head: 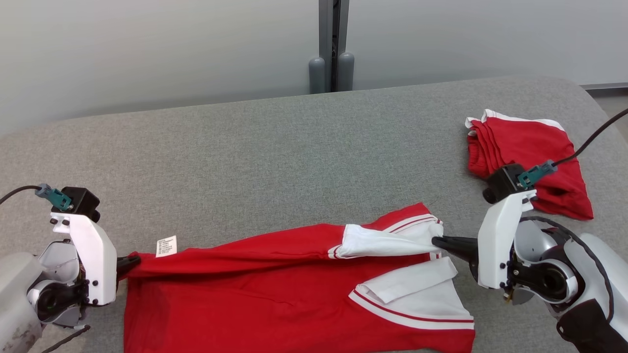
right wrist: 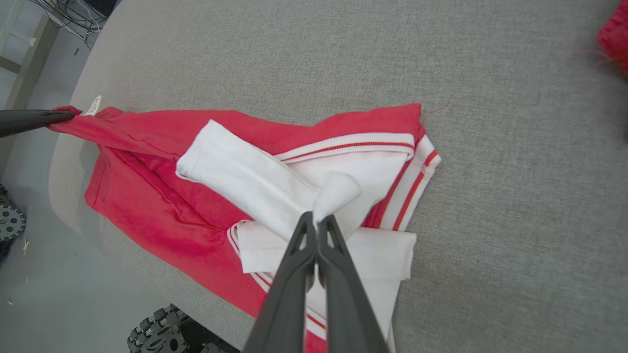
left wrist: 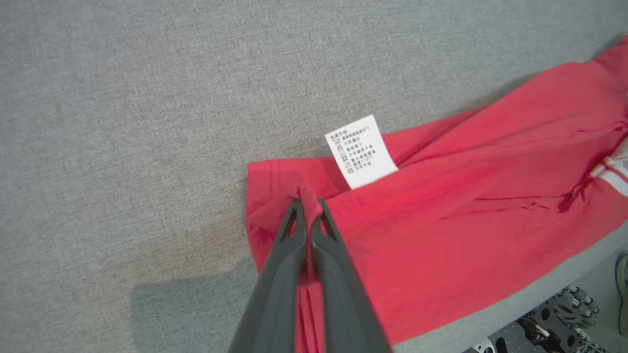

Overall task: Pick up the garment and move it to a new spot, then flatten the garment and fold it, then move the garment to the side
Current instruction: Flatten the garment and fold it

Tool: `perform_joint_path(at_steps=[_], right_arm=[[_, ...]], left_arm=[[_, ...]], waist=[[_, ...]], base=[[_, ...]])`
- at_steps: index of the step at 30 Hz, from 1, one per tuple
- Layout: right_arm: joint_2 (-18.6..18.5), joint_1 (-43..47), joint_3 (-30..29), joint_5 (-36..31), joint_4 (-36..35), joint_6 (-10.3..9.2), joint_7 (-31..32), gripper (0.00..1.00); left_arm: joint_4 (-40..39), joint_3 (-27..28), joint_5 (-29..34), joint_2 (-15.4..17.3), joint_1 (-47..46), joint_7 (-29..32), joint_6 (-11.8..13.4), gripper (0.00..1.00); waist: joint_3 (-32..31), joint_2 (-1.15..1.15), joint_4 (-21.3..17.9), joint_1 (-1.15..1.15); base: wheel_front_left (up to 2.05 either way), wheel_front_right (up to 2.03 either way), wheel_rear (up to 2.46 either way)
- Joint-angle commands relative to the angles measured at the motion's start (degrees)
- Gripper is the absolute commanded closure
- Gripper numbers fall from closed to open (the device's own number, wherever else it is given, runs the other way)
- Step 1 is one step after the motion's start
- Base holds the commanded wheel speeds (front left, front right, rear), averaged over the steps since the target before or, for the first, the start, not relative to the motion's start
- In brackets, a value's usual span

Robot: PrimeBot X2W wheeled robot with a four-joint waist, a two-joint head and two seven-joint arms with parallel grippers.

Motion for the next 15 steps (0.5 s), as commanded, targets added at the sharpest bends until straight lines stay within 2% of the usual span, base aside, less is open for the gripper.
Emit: perform_joint_path(at_steps=[1, 5, 15], right_arm=[[-0.33, 0.98, -0.58, -0.30, -0.54, 0.01, 0.56, 1.00], [-0.29, 2.68, -2.27, -1.41, -1.15, 0.01, 2.80, 1.00], [2.83, 5.88, -5.11, -4.71, -2.83, 0.01, 6.32, 1.00]], left_arm=[[0.00, -0.05, -0.47, 0.33, 0.28, 0.18, -0.11, 1.00], [-0.45, -0.16, -0.97, 0.34, 0.90, 0.45, -0.11, 1.00], [-0.63, -0.42, -1.03, 0.55, 1.20, 1.90, -0.11, 1.00]], waist=[[-0.02, 0.00, 0.01, 0.00], [-0.03, 0.00, -0.08, 0.00], [0.72, 0.00, -0.10, 0.00]], base=[[0.00, 0.00, 0.00], [0.00, 0.00, 0.00], [0.00, 0.00, 0.00]])
